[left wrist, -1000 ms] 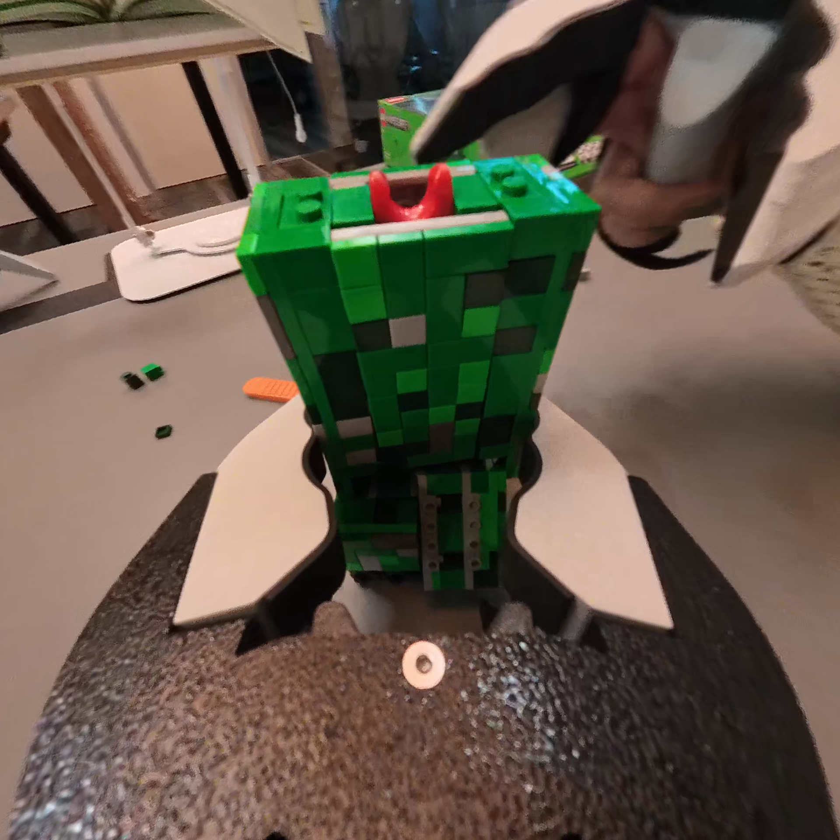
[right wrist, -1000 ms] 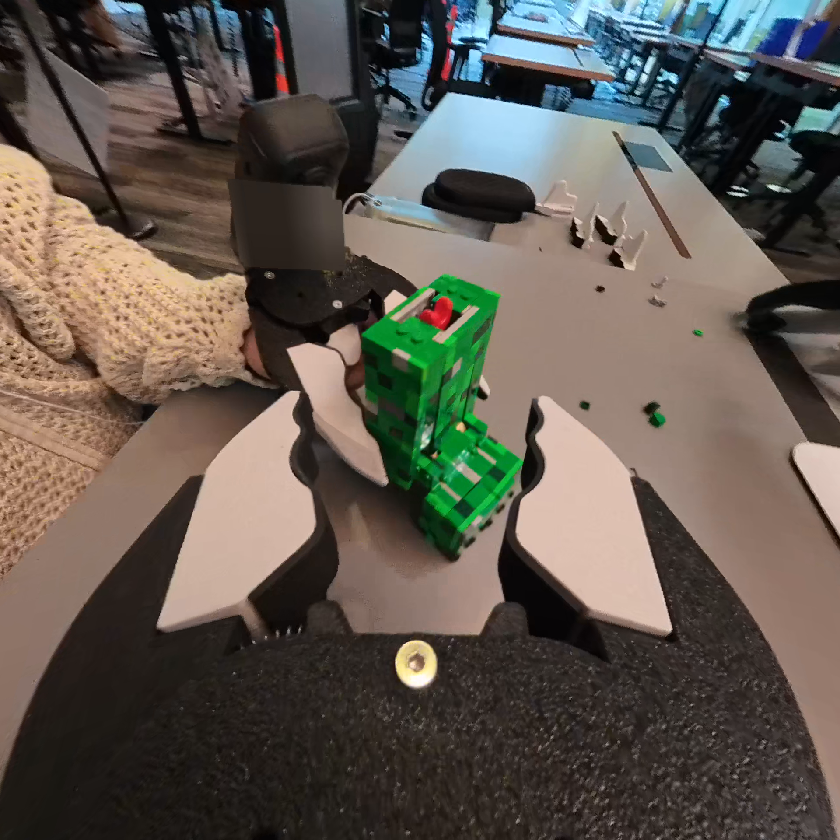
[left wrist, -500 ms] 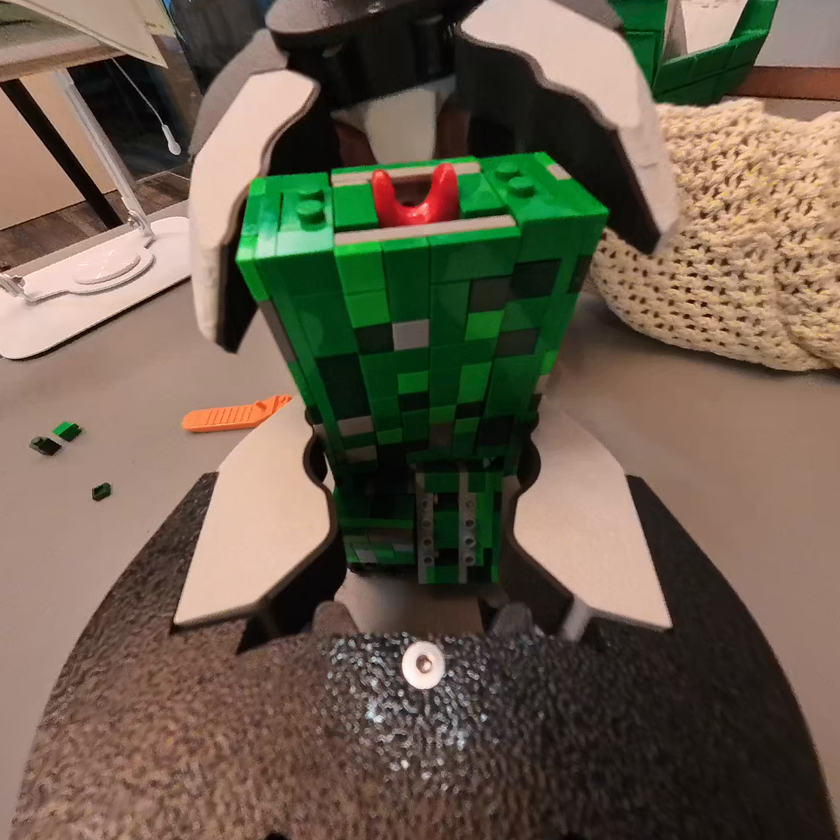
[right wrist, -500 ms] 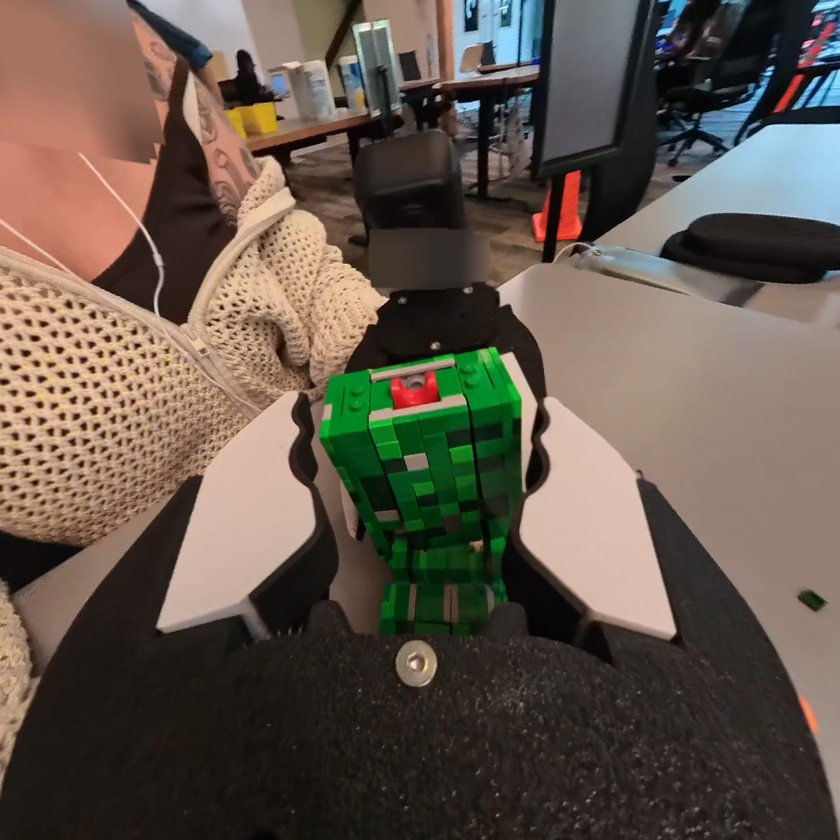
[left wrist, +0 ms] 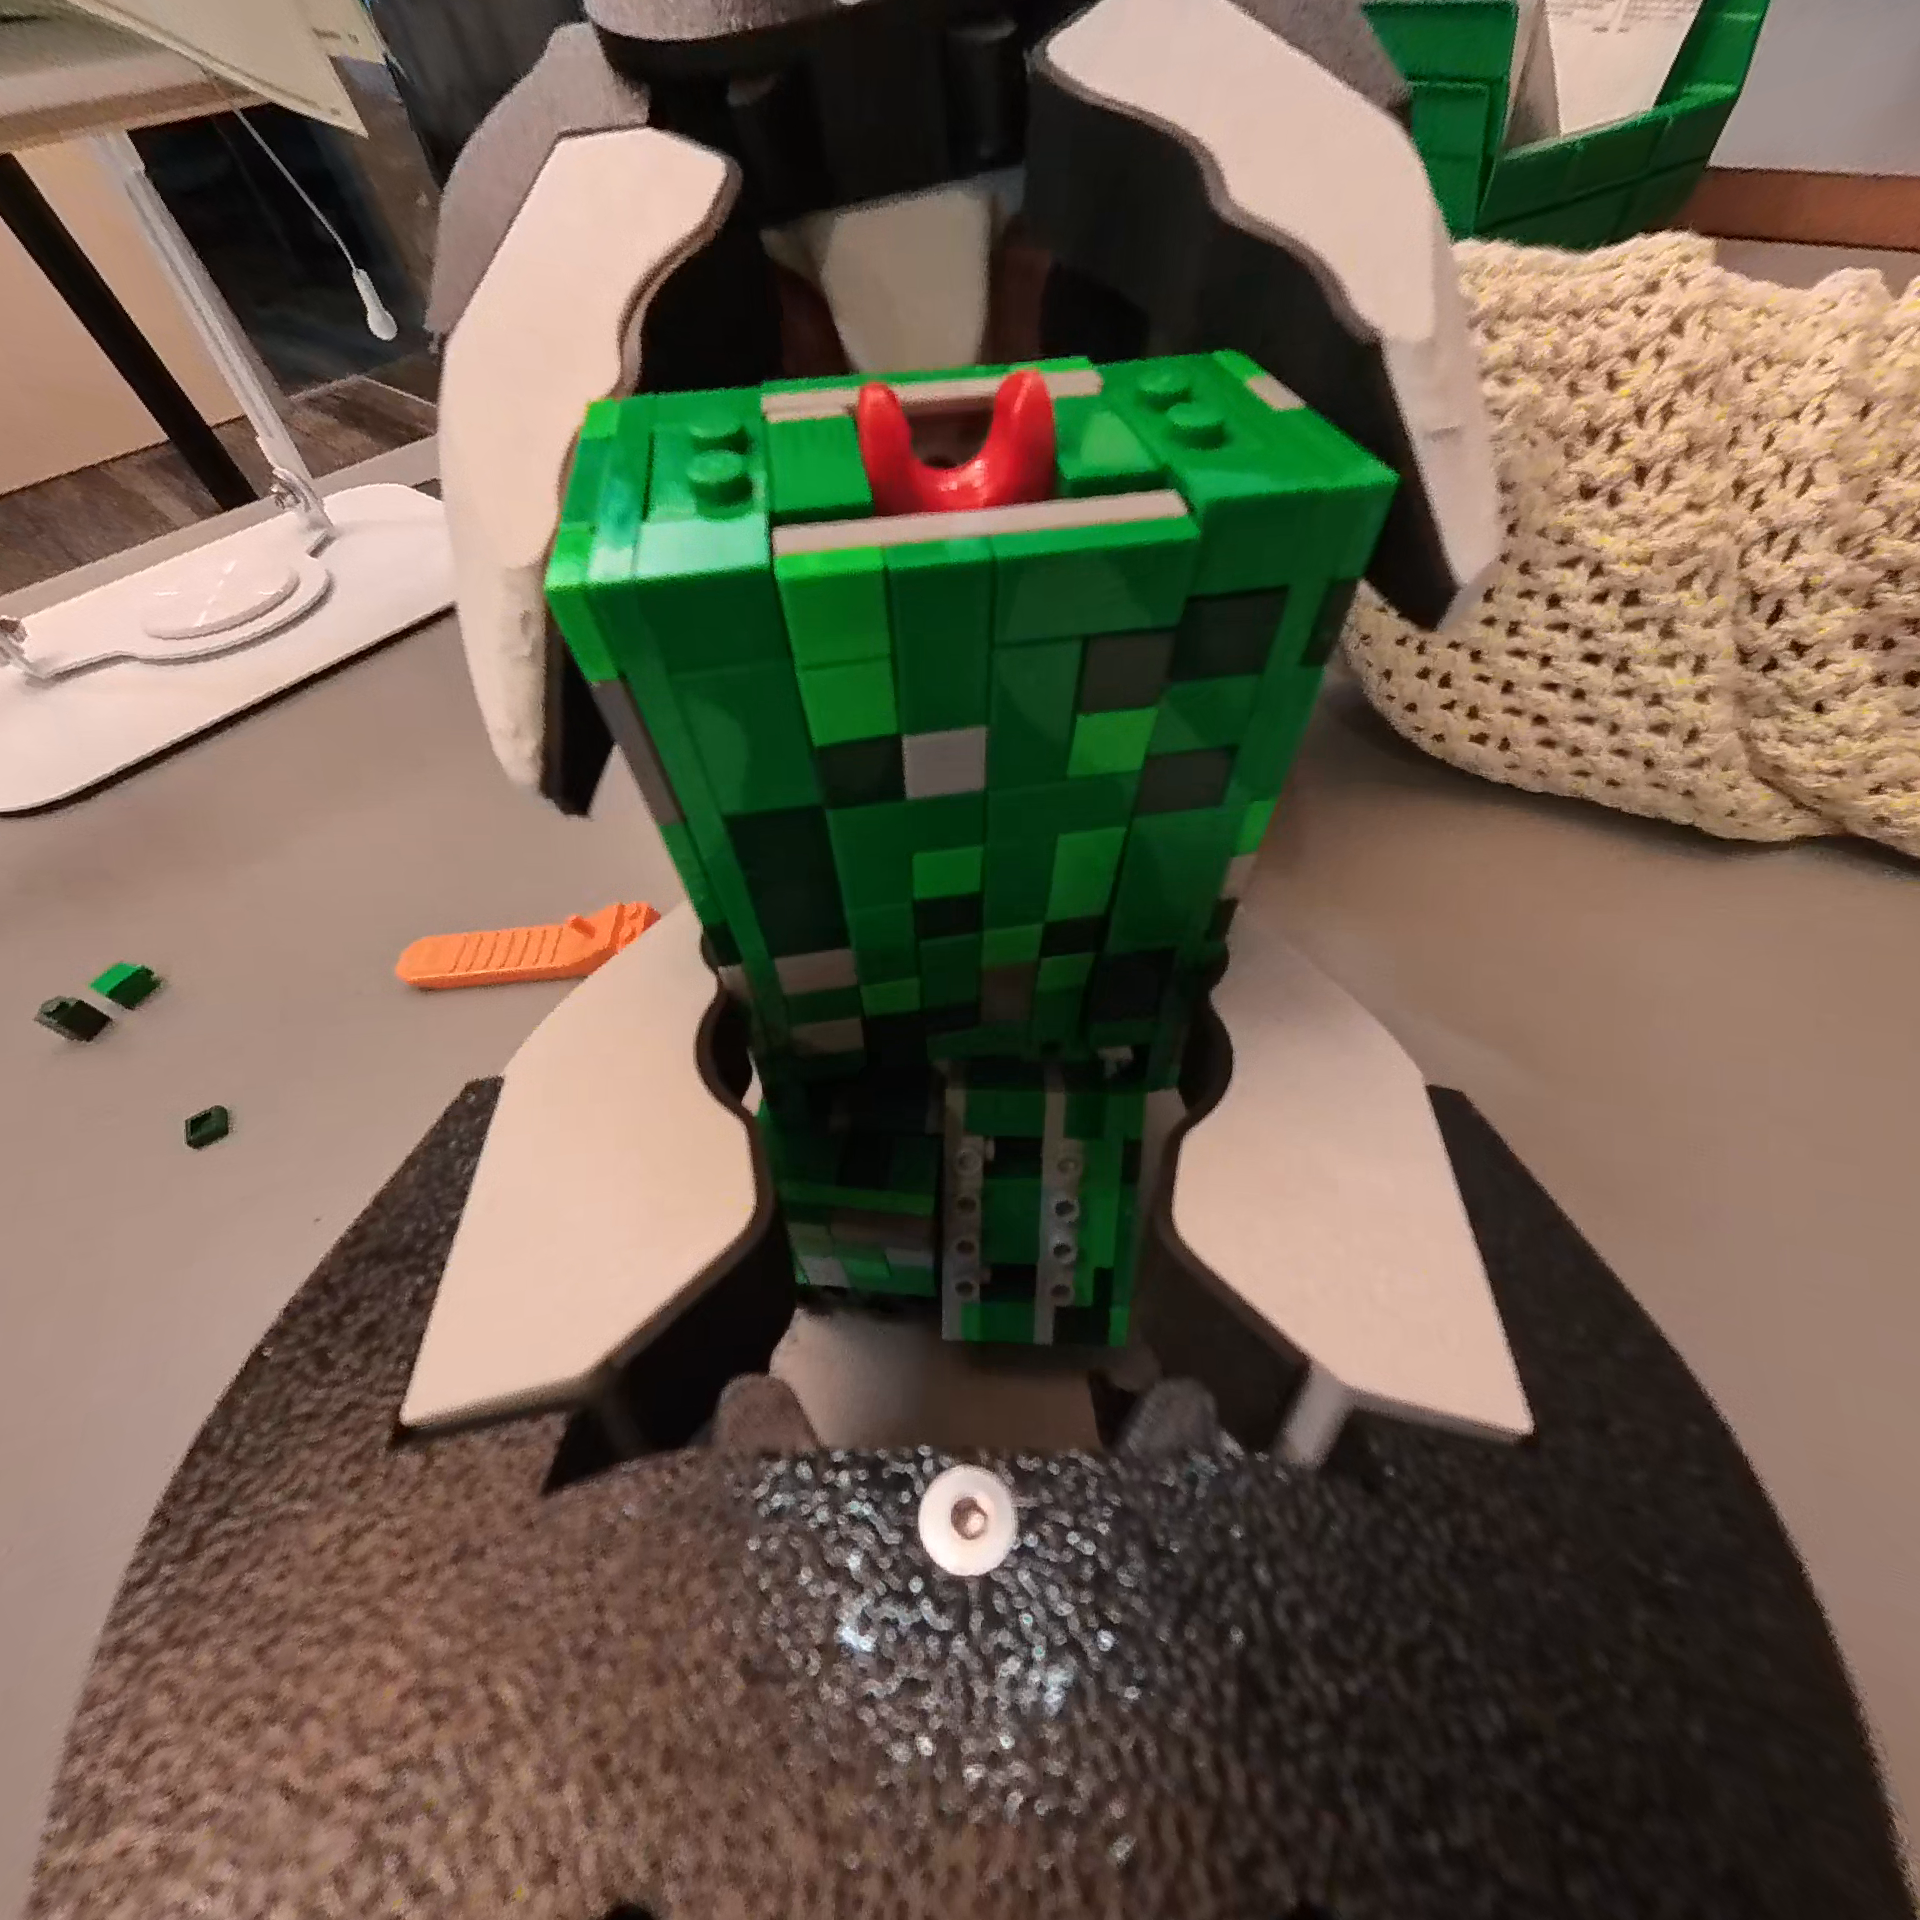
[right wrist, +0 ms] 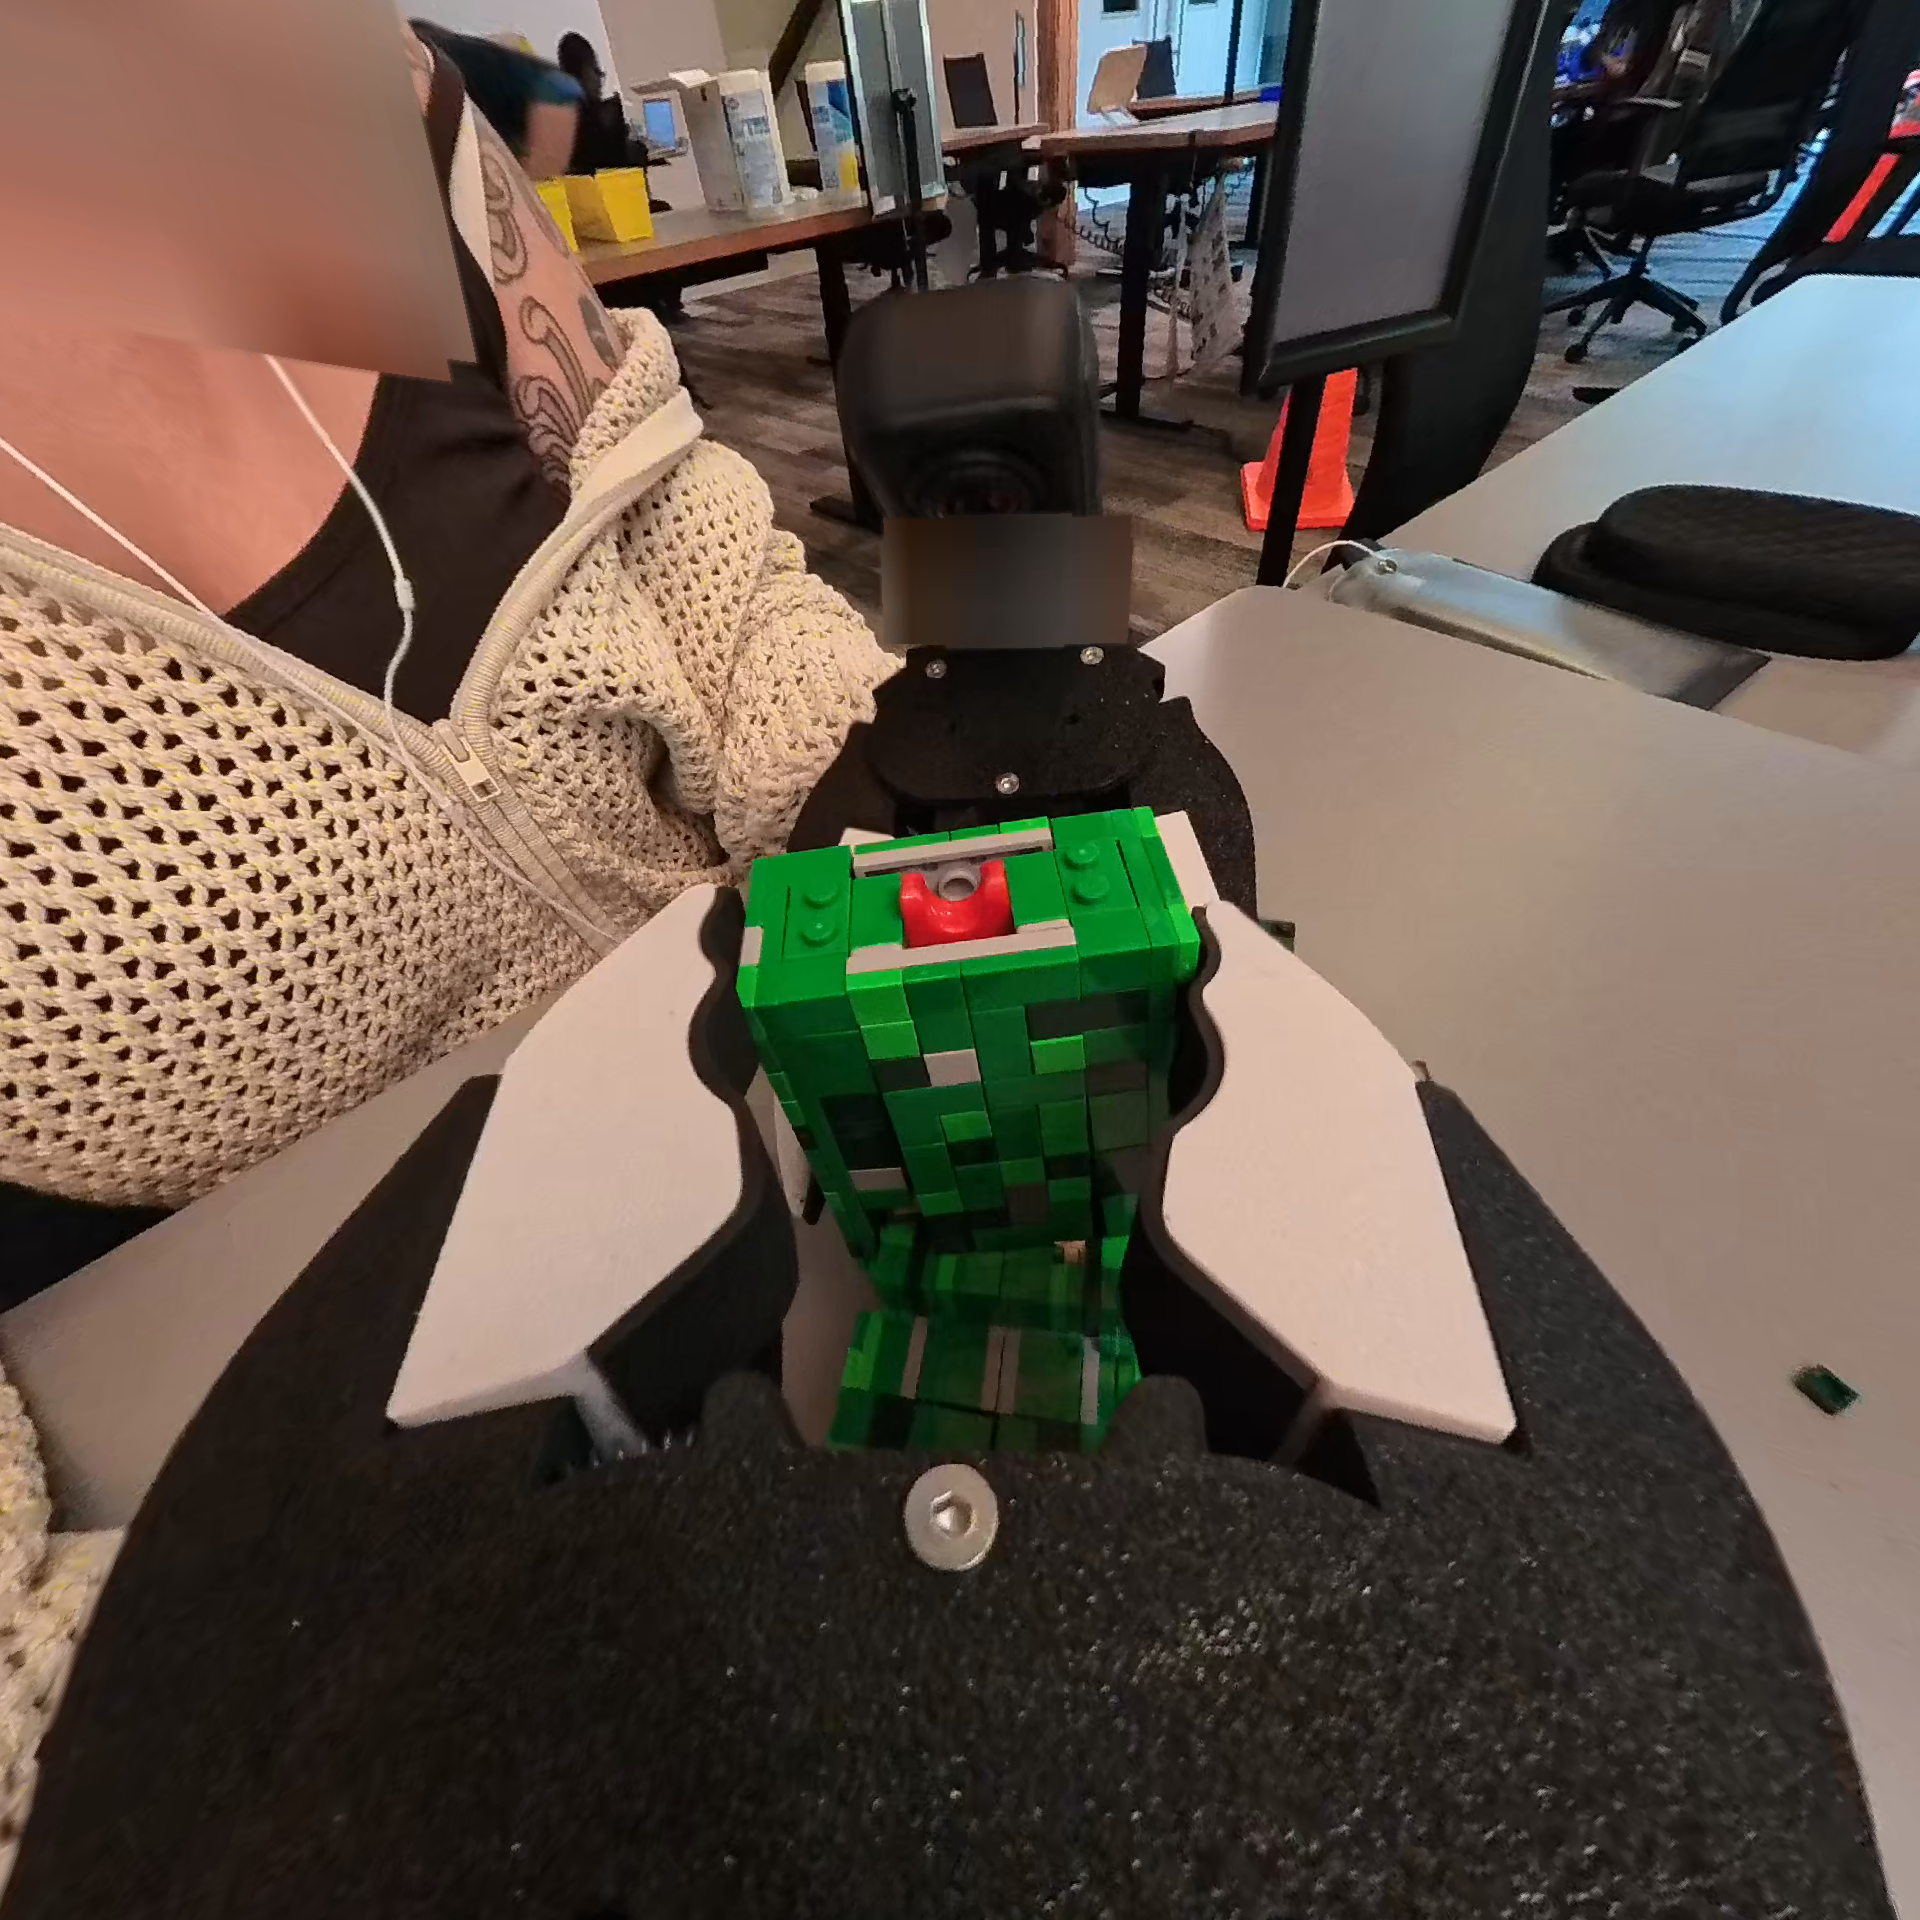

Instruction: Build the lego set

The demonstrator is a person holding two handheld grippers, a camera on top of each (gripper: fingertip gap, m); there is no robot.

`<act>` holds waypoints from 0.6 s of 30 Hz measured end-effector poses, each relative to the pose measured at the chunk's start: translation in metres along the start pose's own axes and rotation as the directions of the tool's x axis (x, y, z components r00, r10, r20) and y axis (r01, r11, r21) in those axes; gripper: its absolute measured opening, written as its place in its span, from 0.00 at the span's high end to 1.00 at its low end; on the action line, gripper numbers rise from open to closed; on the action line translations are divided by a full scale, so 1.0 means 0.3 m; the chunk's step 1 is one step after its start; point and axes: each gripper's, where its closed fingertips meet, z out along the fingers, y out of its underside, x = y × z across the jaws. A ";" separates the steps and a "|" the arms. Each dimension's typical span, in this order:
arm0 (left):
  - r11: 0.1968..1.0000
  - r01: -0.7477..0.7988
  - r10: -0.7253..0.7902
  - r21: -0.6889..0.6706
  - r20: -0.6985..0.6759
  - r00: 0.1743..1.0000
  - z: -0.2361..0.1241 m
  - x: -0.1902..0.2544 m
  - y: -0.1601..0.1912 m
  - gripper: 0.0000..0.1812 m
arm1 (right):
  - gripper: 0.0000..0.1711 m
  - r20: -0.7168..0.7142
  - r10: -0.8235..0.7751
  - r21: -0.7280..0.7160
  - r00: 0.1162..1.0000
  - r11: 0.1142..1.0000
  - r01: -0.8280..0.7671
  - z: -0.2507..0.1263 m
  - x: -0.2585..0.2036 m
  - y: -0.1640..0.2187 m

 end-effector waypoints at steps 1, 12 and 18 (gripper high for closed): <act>1.000 -0.002 0.002 -0.002 0.002 1.000 -0.001 0.001 0.000 0.55 | 0.54 0.001 -0.006 0.004 1.000 1.000 0.006 0.000 -0.002 0.000; 0.999 -0.048 0.048 0.006 -0.012 0.999 -0.021 0.026 0.019 0.46 | 0.51 -0.057 -0.024 0.033 0.998 0.999 0.026 -0.009 0.002 0.013; 0.996 -0.059 0.056 -0.071 -0.033 0.998 -0.049 0.006 0.083 0.47 | 0.48 -0.055 0.024 0.056 0.998 0.998 -0.021 -0.023 -0.001 0.041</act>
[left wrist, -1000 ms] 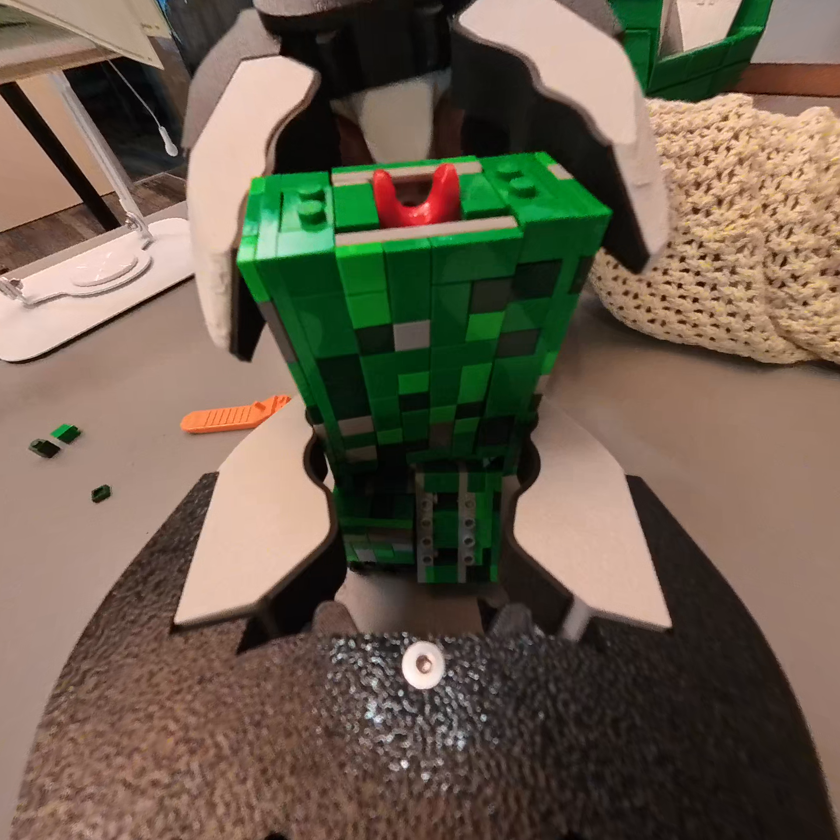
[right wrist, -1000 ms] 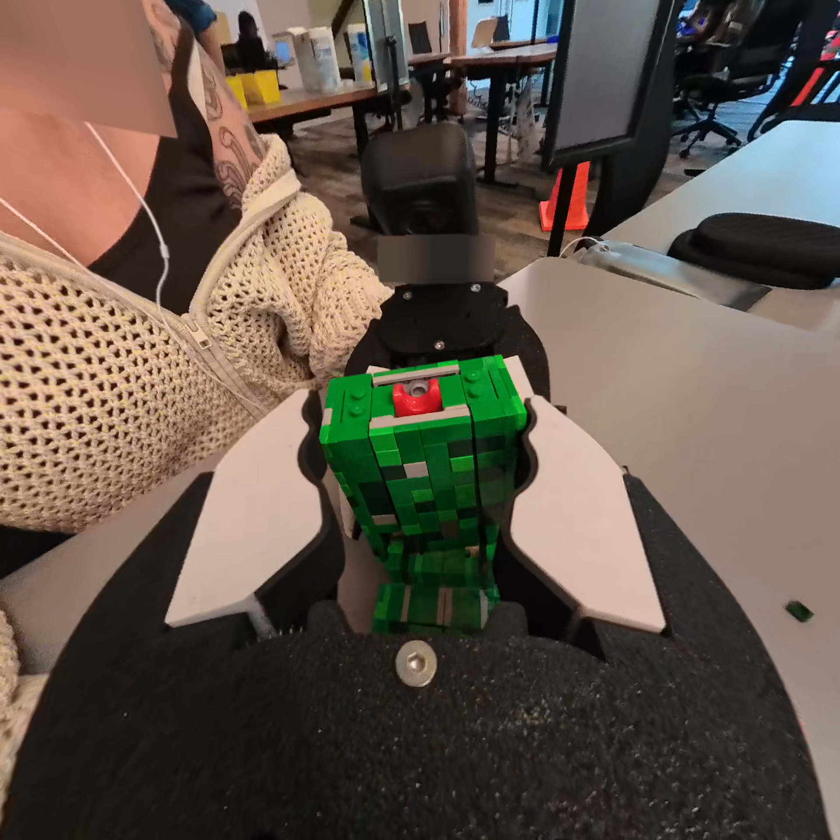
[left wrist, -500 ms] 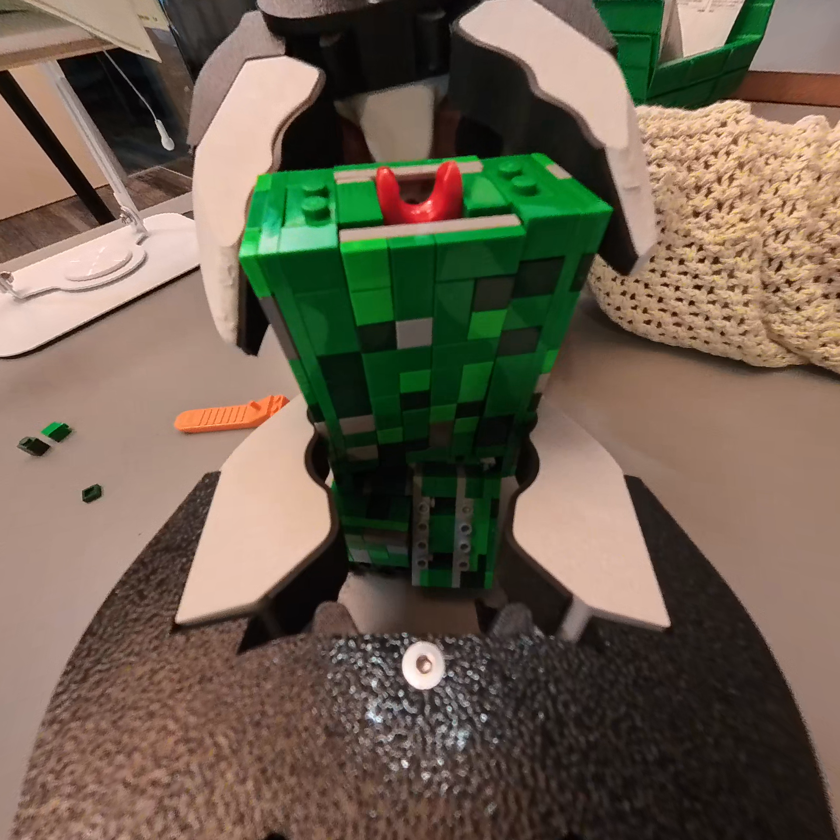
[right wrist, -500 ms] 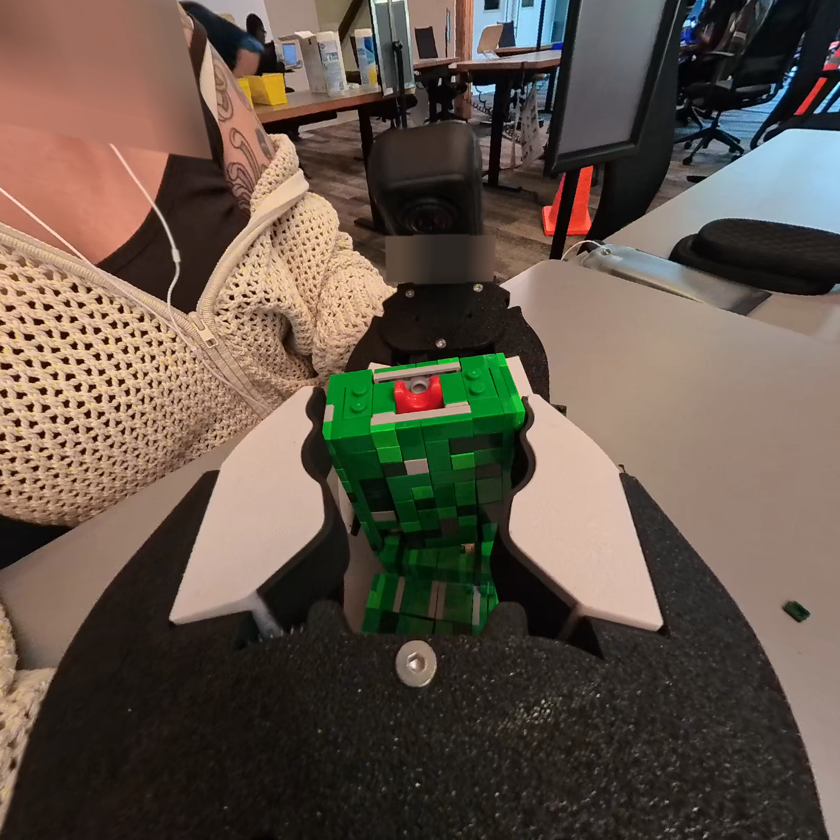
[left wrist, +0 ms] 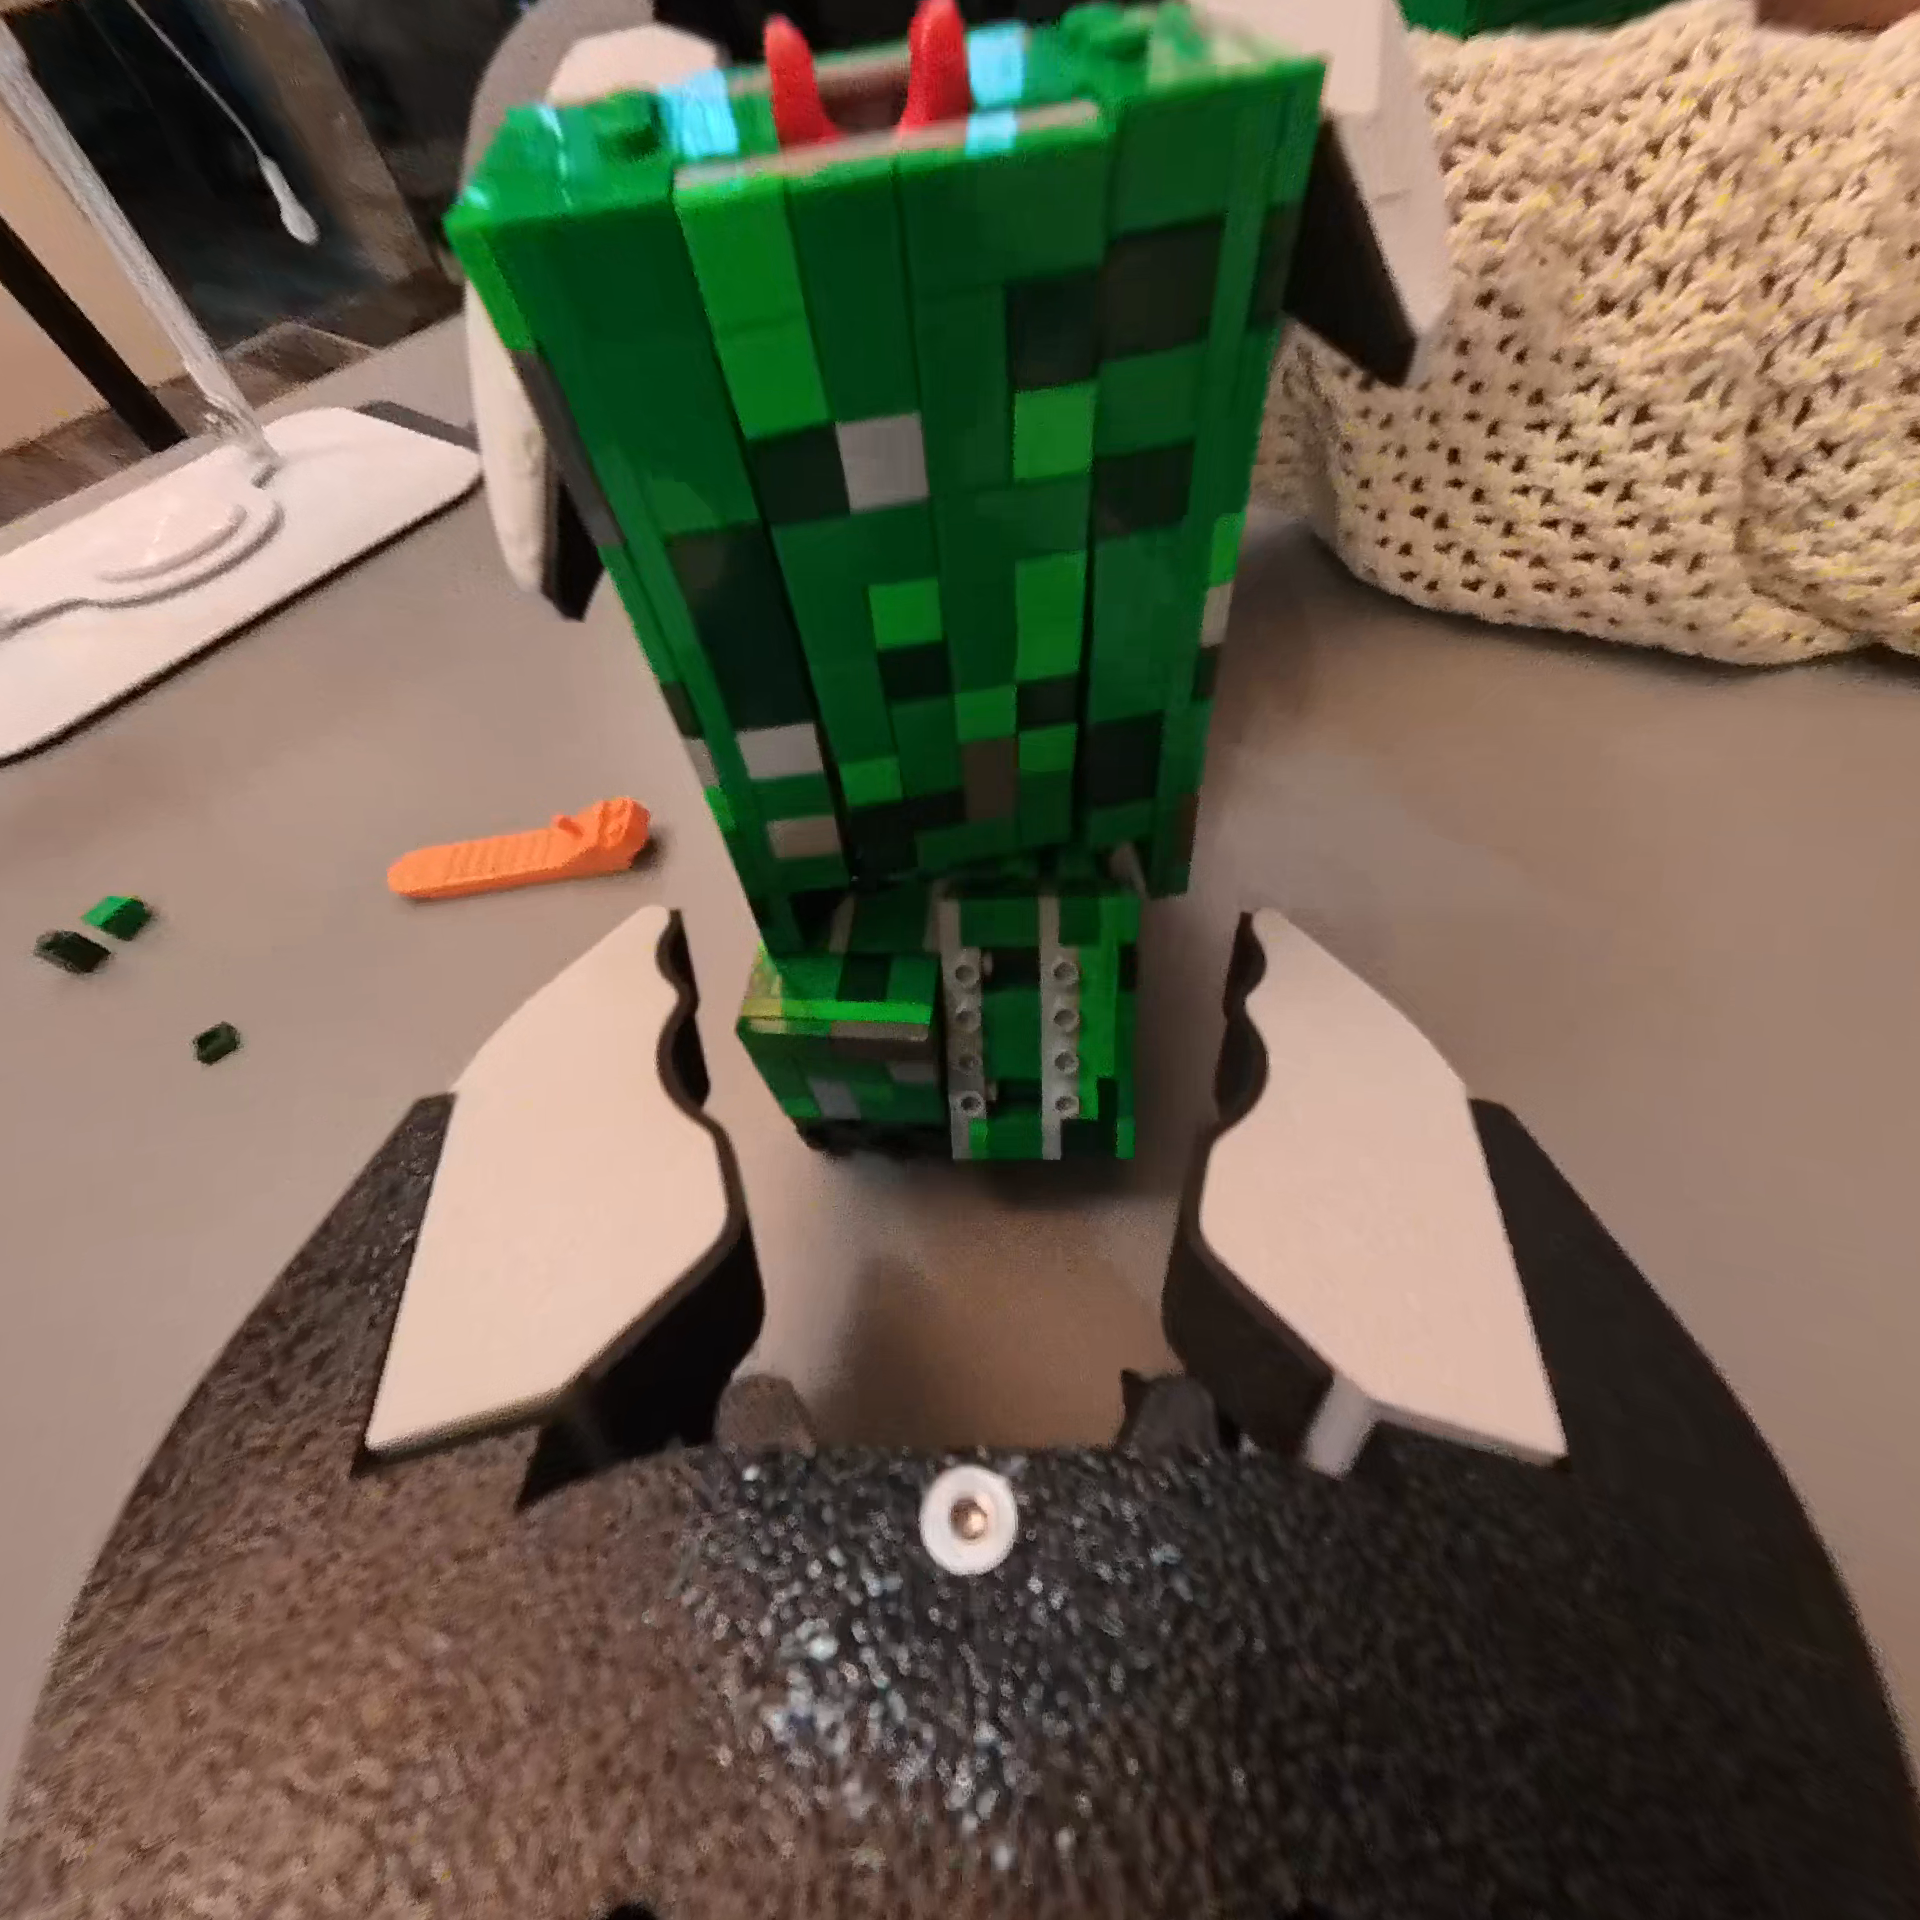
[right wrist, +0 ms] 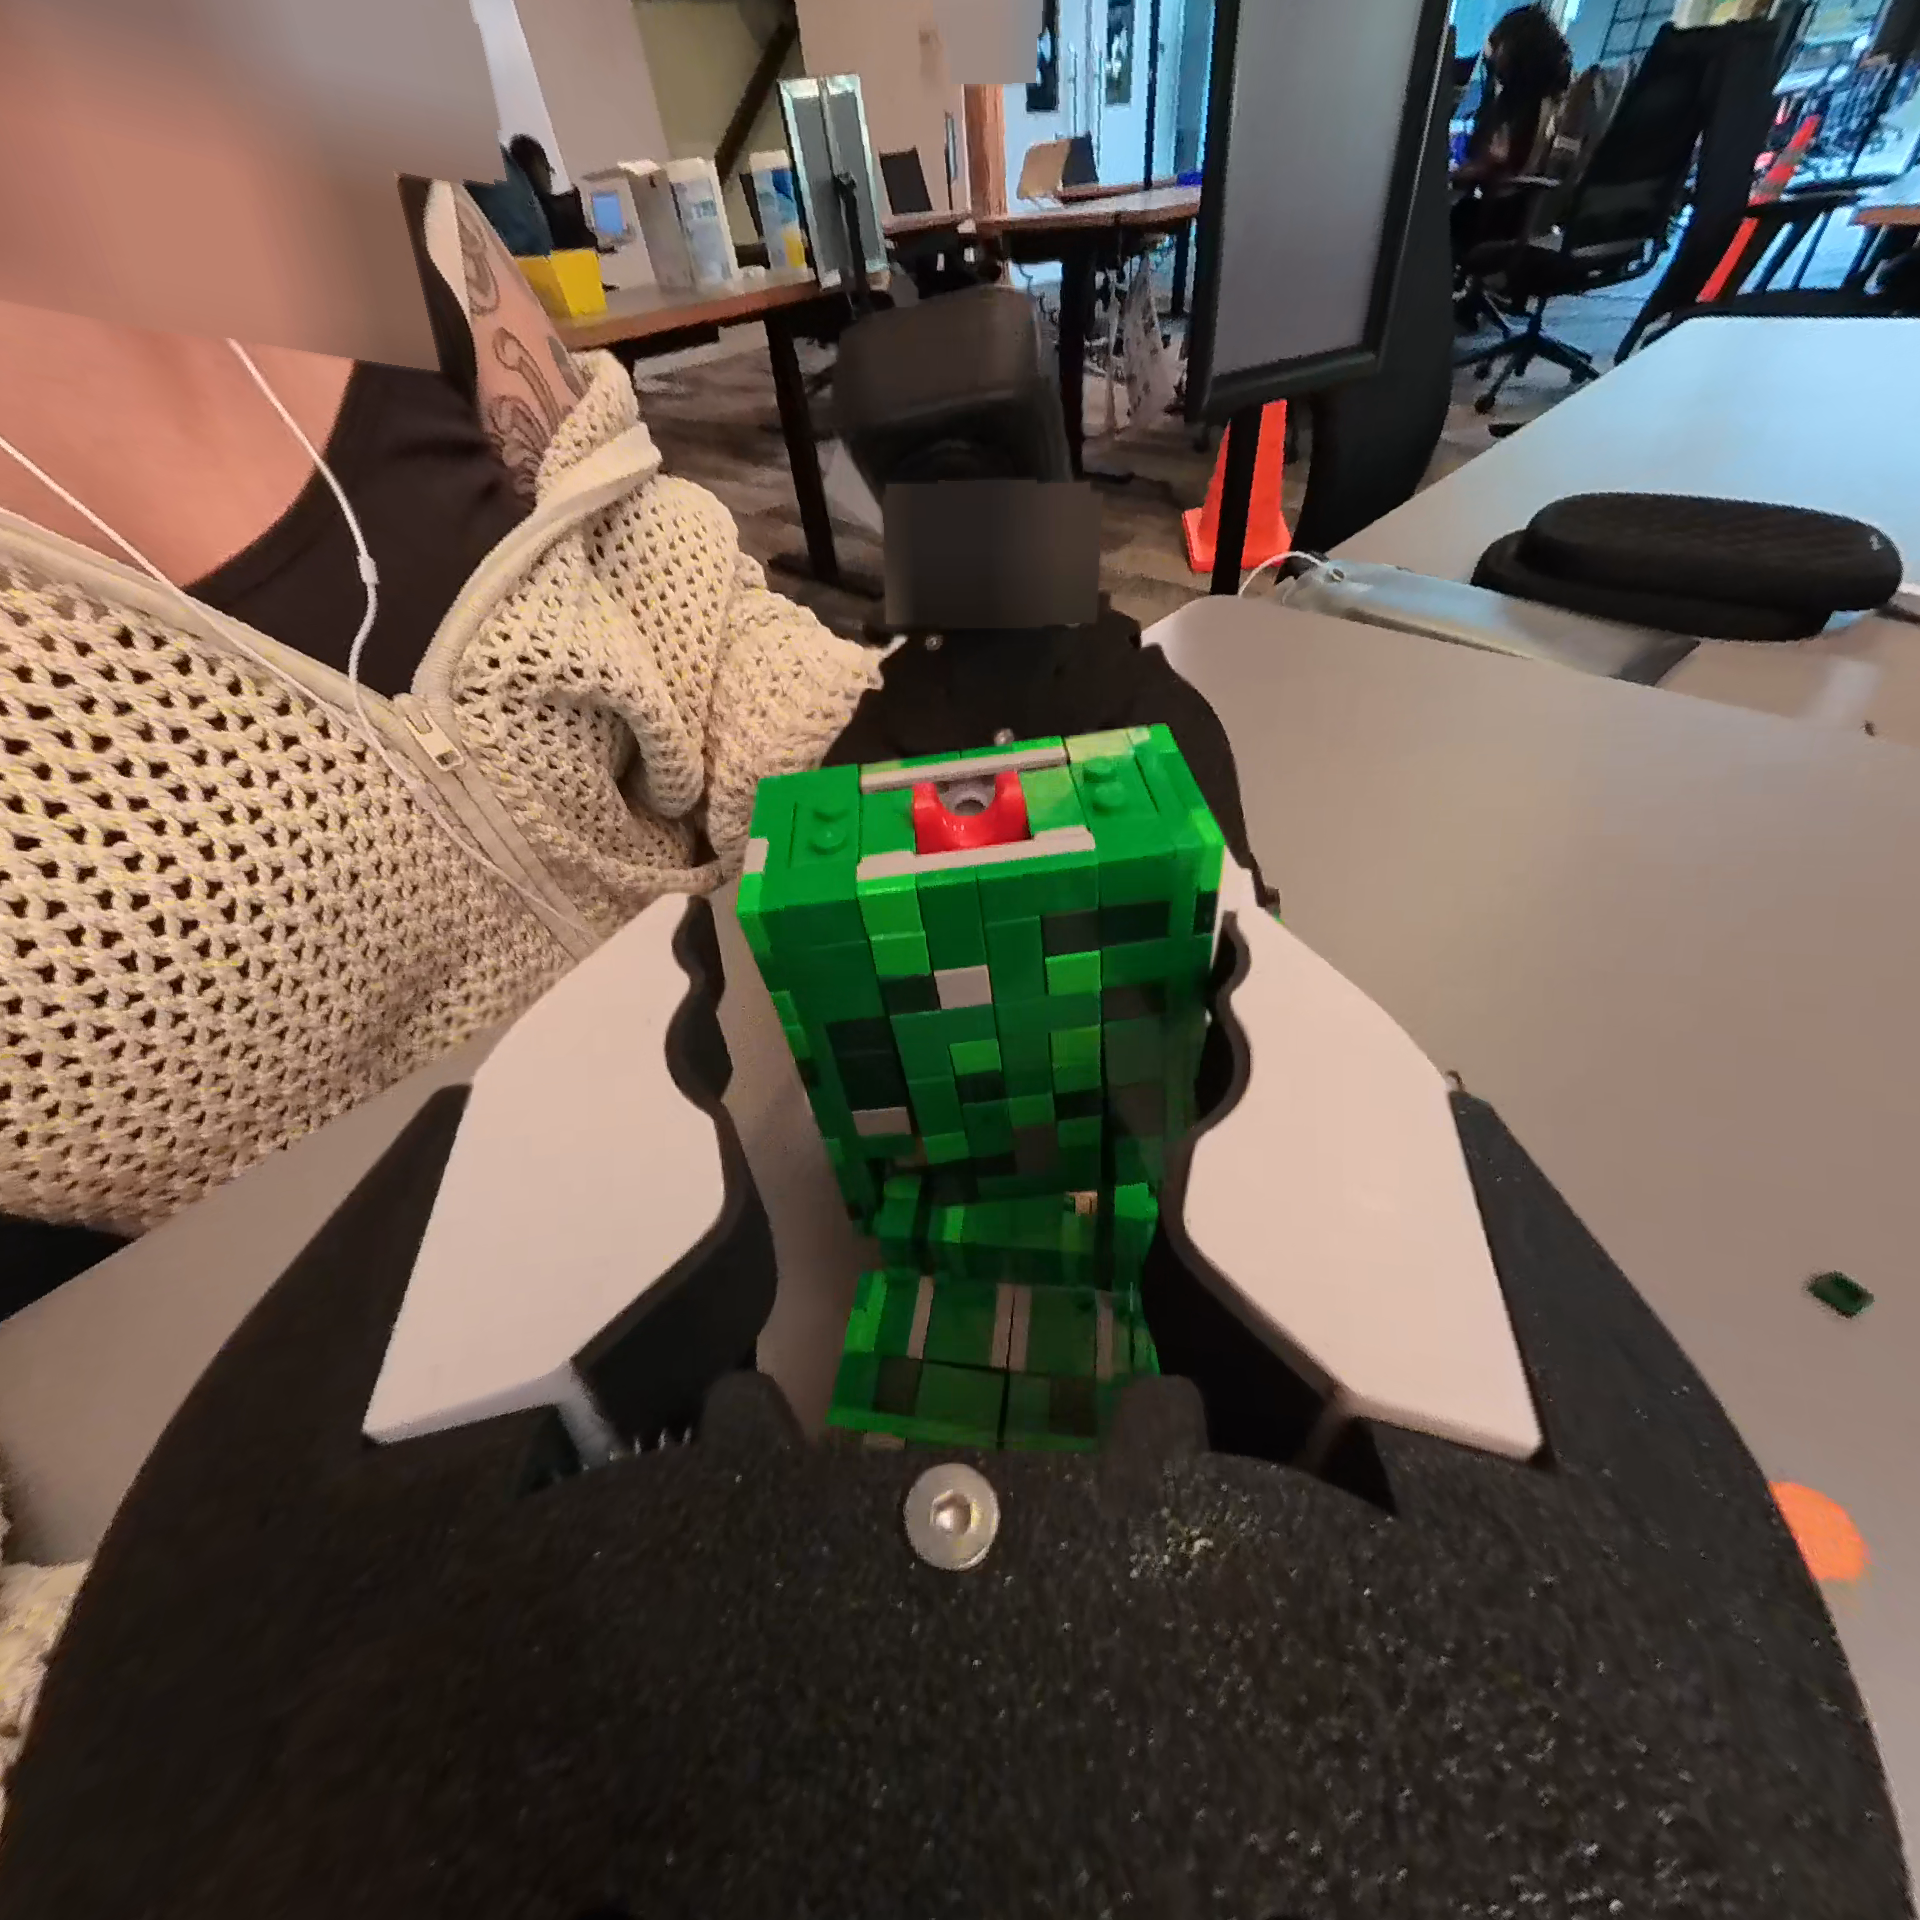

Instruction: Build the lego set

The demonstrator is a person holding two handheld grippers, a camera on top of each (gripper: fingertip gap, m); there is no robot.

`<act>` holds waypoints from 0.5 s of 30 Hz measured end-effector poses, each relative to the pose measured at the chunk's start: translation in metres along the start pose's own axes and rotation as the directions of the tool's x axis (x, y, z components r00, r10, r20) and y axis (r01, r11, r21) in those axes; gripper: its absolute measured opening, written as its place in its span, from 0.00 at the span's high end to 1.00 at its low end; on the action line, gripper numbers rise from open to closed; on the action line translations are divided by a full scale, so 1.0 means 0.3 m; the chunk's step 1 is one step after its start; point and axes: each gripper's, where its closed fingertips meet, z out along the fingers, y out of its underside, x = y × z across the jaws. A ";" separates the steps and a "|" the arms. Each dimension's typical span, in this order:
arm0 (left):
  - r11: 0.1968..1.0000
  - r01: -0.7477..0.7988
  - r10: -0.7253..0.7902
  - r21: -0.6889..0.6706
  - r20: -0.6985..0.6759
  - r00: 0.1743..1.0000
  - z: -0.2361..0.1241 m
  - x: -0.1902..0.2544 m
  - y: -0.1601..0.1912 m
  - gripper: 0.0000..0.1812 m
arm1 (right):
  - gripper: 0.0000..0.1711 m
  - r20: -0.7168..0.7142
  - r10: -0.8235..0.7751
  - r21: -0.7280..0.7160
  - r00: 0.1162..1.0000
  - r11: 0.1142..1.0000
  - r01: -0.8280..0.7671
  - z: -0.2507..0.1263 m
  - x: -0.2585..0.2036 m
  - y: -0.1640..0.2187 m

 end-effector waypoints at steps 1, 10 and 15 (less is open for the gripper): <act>1.000 -0.001 0.001 -0.018 -0.009 1.000 0.004 0.001 0.008 0.48 | 0.48 -0.005 0.001 -0.004 1.000 1.000 -0.001 0.001 0.000 0.004; 0.996 -0.013 0.009 -0.091 -0.035 0.999 0.025 -0.009 0.038 0.57 | 0.46 -0.066 -0.008 -0.021 0.998 1.000 0.007 -0.003 0.010 0.012; 0.996 -0.015 0.012 -0.091 -0.037 0.999 0.025 -0.009 0.039 0.57 | 0.43 -0.109 -0.022 -0.017 0.994 1.000 0.020 0.000 0.031 0.007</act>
